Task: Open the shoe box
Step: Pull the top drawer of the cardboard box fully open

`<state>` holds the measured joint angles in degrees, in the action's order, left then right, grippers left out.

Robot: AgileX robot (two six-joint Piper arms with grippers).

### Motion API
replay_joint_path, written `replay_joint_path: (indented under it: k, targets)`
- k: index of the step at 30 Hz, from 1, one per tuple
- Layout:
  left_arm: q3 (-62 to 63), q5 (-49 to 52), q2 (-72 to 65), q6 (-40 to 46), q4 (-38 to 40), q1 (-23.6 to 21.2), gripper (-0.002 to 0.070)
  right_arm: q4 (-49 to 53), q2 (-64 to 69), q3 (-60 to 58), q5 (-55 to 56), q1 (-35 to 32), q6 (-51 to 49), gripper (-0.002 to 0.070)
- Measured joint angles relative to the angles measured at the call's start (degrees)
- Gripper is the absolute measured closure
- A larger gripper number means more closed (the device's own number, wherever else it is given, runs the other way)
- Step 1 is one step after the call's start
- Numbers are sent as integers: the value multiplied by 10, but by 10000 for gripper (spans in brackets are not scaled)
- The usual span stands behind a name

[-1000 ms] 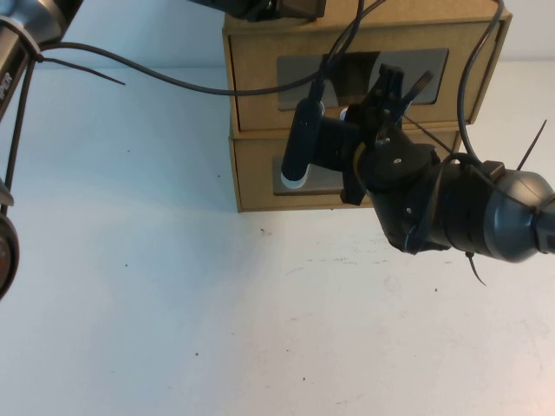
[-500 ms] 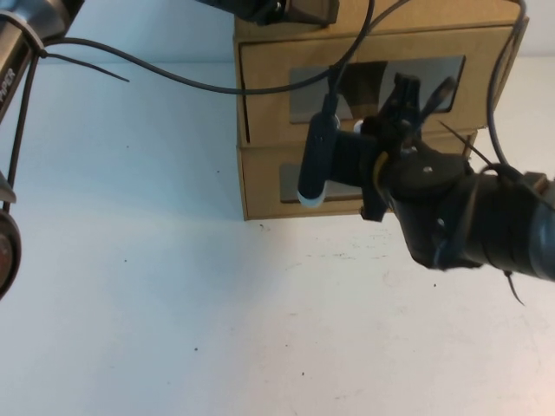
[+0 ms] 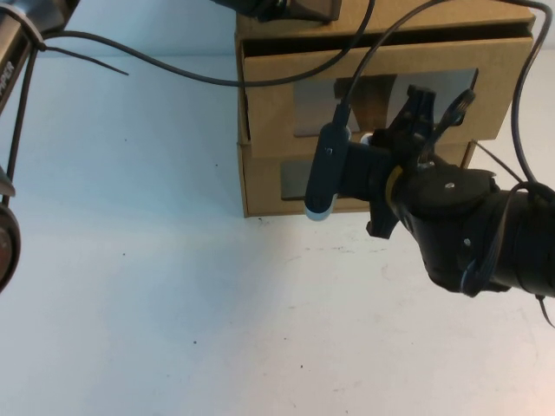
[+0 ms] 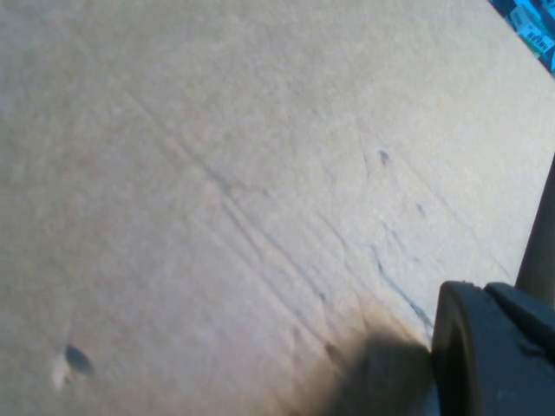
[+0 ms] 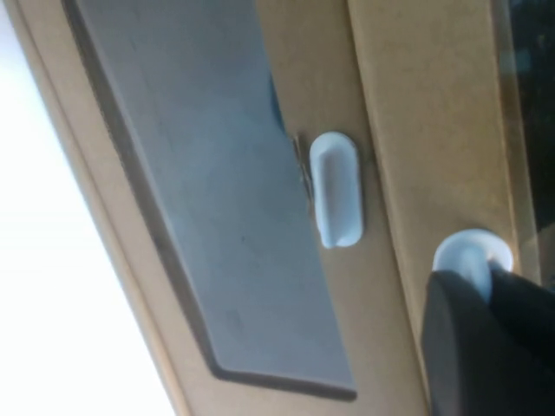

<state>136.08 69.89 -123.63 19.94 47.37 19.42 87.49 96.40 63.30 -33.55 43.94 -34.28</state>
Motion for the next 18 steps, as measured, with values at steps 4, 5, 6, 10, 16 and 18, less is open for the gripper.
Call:
replay_joint_path:
  k: [4, 5, 6, 10, 16, 18]
  targets:
    - [0, 0, -5, -9, 6, 0, 678, -14, -20, -17, -3, 12, 0, 668]
    - [0, 0, -6, -10, 9, 0, 678, -17, -24, -21, -4, 14, 2, 668]
    - [0, 0, -7, -12, 11, 0, 679, -21, -29, -27, -5, 17, 5, 668]
    - [1, 0, -10, -14, 16, 0, 679, -32, -48, -48, -21, 30, 11, 668]
    - [1, 0, -11, -19, 19, 0, 679, -60, -96, -105, -32, 57, 15, 668]
    - [1, 0, -12, -20, 21, 0, 679, -74, -117, -127, -41, 70, 15, 668]
